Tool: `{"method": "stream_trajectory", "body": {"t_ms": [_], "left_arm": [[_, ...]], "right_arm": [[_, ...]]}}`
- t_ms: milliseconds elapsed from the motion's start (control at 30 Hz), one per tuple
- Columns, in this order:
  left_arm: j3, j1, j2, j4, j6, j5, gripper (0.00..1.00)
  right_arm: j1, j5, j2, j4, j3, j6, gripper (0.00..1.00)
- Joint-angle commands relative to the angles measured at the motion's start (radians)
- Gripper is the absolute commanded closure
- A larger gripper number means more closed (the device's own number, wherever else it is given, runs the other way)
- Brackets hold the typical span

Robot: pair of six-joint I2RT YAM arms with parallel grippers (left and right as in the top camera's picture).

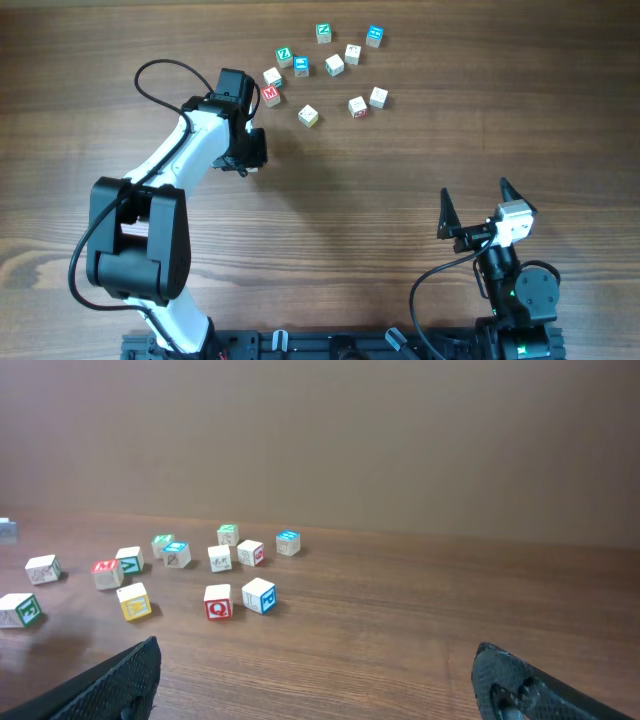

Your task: Form a tower

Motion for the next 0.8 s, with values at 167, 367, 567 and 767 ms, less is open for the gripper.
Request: {"method": "stream_trajectory", "body": {"t_ms": [167, 367, 567, 767], "left_arm": [[-0.034, -0.004, 0.021, 0.039, 0.005, -0.013, 0.57], [-0.043, -0.004, 0.021, 0.051, 0.005, -0.013, 0.65], [-0.043, -0.004, 0.021, 0.027, 0.006, -0.014, 0.69], [-0.043, -0.004, 0.021, 0.016, 0.006, -0.018, 0.69]], "right_arm": [[-0.003, -0.016, -0.005, 0.005, -0.001, -0.014, 0.0], [-0.003, -0.016, -0.005, 0.006, -0.001, -0.014, 0.0], [-0.003, -0.016, -0.005, 0.005, -0.001, -0.013, 0.0], [-0.003, -0.016, -0.005, 0.006, -0.001, -0.014, 0.0]]}}
